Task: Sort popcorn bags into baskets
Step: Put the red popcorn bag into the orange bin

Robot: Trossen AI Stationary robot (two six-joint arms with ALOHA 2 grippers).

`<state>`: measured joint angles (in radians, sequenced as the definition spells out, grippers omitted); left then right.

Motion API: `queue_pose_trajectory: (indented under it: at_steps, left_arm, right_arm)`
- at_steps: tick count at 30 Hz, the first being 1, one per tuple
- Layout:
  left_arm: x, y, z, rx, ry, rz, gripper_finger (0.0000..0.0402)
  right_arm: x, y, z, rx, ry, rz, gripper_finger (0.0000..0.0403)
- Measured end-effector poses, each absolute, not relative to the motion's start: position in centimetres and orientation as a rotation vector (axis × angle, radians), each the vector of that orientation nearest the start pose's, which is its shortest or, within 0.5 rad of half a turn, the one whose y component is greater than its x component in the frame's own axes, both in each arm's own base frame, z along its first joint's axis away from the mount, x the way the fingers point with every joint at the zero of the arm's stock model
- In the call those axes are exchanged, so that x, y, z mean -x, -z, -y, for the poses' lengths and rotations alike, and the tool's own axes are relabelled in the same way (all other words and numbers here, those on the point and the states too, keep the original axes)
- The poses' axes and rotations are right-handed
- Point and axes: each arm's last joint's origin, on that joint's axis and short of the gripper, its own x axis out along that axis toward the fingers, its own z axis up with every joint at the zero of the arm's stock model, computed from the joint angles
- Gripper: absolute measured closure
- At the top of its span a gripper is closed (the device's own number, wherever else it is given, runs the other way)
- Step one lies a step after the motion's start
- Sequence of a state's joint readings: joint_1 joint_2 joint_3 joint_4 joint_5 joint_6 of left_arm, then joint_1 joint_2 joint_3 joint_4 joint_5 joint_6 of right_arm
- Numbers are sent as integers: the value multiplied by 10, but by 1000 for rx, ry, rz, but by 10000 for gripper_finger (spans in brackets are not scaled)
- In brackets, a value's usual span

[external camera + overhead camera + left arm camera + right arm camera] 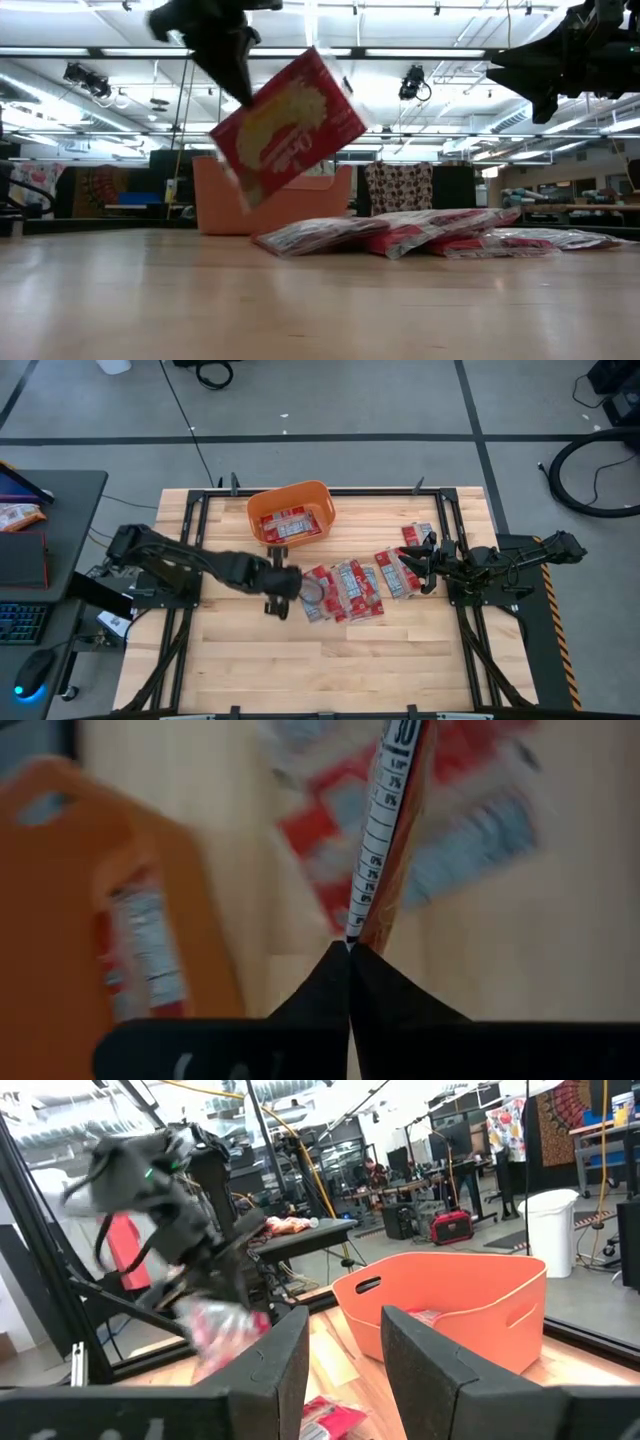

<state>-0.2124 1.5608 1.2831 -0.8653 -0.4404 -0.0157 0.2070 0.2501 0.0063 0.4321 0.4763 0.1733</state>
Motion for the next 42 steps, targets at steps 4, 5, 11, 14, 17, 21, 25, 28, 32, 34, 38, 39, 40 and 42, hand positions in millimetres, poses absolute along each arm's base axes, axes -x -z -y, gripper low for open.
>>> queue_pose_trajectory:
  at_steps: [4,5,11,14,17,21,25,28,32,34,38,39,40,42]
  left_arm:
    - [-306,-288,31,-290,-292,-984,401]
    - [-306,-292,25,-272,-311,-958,401]
    - [-306,-300,-16,-197,-437,-921,401]
    - [-302,-299,-39,-178,-512,-950,401]
    - [-300,-299,-62,-159,-578,-952,400]
    - [-294,-300,-89,-163,-636,-970,400]
    - [-292,-290,-115,-108,-663,-1011,400]
    - [-293,-278,-129,-115,-675,-1071,399]
    - [-293,-261,-149,-100,-704,-1143,399]
    - [-291,-254,-158,-87,-715,-1180,398]
    - [-287,-246,-165,-83,-717,-1246,389]
    - [-287,-246,-164,-84,-717,-1251,380]
    - [-288,-246,-163,-87,-713,-1252,369]
    - [-290,-246,-159,-106,-713,-1253,341]
  right_arm:
    - [-109,-185,-9,-235,252,201,271]
    - [-109,-185,-9,-235,251,202,271]
    - [-109,-185,-9,-235,252,201,271]
    - [-109,-186,-9,-235,252,201,271]
    - [-109,-186,-9,-235,252,201,271]
    - [-109,-186,-9,-235,252,202,271]
    - [-109,-186,-9,-235,252,201,271]
    - [-109,-185,-9,-235,252,201,271]
    - [-109,-185,-9,-235,251,201,271]
    - [-109,-186,-9,-235,251,201,271]
    - [-109,-185,-9,-235,251,201,271]
    - [-109,-186,-9,-235,250,201,271]
    - [-109,-185,-9,-235,250,201,271]
    - [-109,-186,-9,-235,250,201,271]
